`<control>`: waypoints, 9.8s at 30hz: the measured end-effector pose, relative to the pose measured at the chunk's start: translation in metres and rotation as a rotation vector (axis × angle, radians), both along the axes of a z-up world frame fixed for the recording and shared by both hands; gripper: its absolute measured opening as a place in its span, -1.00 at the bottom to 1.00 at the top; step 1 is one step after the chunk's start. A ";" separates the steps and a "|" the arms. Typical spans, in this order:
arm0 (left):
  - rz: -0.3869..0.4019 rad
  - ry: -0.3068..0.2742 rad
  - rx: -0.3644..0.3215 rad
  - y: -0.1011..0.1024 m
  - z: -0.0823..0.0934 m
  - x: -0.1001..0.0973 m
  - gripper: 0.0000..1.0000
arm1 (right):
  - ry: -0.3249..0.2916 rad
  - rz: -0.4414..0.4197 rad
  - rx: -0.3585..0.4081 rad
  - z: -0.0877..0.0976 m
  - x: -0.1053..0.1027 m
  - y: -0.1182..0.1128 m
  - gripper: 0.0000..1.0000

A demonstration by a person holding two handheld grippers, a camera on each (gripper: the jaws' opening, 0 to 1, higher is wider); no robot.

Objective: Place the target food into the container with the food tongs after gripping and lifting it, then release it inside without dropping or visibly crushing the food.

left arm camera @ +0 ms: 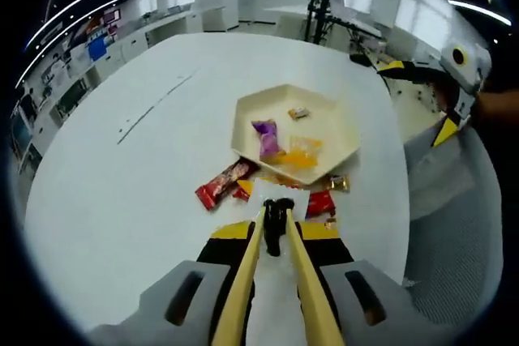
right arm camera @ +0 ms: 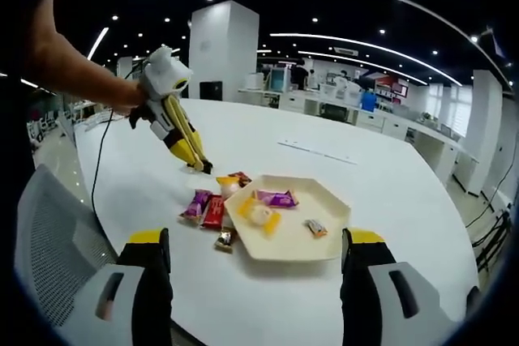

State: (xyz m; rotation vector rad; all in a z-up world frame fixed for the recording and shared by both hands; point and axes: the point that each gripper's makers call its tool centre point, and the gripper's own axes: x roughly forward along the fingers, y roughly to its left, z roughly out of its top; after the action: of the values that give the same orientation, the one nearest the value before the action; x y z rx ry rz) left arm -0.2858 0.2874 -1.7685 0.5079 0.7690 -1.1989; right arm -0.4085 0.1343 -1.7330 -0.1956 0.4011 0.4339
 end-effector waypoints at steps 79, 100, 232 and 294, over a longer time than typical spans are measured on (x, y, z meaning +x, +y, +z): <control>-0.078 -0.081 -0.185 -0.068 0.041 0.007 -0.50 | -0.007 -0.002 0.011 0.003 0.001 0.001 0.69; -0.034 -0.056 -0.161 -0.005 0.009 -0.014 -0.49 | -0.002 0.003 0.000 0.001 0.000 0.003 0.69; -0.187 0.032 0.098 0.074 -0.072 -0.059 -0.65 | 0.064 0.031 -0.062 -0.015 -0.003 0.006 0.63; -0.152 -0.004 0.123 0.063 0.047 -0.002 -0.65 | 0.050 0.067 0.062 -0.008 -0.002 0.016 0.99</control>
State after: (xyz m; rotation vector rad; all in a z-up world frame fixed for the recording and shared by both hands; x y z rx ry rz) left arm -0.2877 0.3506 -1.7213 0.6800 0.8151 -1.2955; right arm -0.4107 0.1499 -1.7410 -0.1382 0.4306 0.5170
